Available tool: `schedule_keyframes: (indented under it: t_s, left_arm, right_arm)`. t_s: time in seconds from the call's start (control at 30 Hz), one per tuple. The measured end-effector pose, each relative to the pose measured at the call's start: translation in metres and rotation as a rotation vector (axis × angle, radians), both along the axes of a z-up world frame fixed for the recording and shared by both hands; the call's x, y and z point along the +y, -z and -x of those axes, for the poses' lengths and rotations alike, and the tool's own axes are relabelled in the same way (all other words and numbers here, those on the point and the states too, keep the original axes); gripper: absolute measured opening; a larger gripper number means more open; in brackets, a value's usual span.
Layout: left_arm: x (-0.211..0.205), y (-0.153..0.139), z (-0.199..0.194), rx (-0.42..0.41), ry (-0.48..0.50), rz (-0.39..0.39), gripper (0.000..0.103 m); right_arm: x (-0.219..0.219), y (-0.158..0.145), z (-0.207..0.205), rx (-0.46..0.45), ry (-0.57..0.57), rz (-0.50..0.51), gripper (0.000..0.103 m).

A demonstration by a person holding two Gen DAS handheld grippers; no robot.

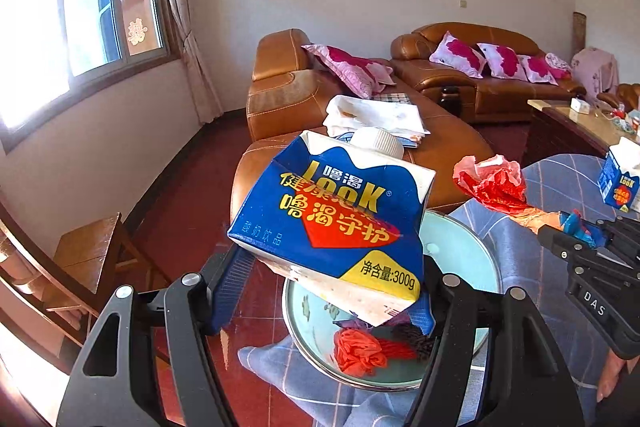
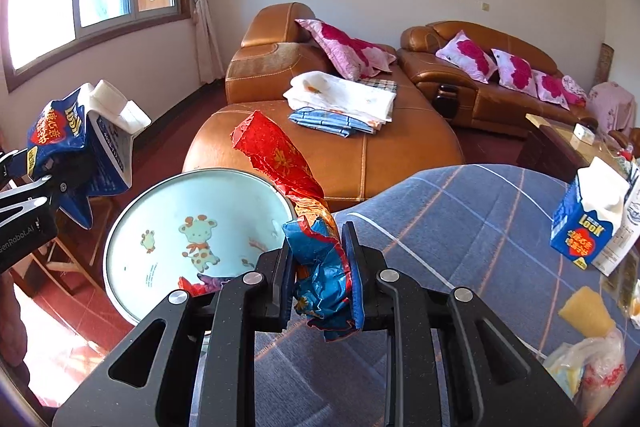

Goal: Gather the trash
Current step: 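Carry the milk carton and snack wrapper over the light-blue bin with both grippers, then open both grippers to drop the carton and wrapper into the bin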

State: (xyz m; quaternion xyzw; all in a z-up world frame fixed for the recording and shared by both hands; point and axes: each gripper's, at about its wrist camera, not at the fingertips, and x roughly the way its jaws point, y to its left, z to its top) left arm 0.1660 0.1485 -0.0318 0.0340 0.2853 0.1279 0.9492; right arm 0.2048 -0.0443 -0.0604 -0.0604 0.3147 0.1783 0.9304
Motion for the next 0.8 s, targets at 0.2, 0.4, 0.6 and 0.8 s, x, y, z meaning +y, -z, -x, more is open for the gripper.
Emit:
schedule_keyframes:
  t_s: [0.2,0.4,0.6,0.8]
  left_arm:
    - [0.009,0.003,-0.001,0.011,-0.043,-0.006,0.066]
    - [0.013,0.008,-0.008,0.036,-0.064,-0.011,0.066]
    - [0.013,0.012,-0.008,0.05,-0.063,-0.016,0.066]
    - [0.012,0.014,-0.009,0.064,-0.056,-0.009,0.066]
  right_arm:
    - [0.023,0.011,-0.009,0.015,-0.054,0.026,0.023]
    - [0.035,0.019,-0.011,0.022,-0.089,0.05,0.023]
    - [0.04,0.021,-0.01,0.021,-0.102,0.062,0.023]
    - [0.041,0.022,-0.01,0.022,-0.11,0.071,0.023]
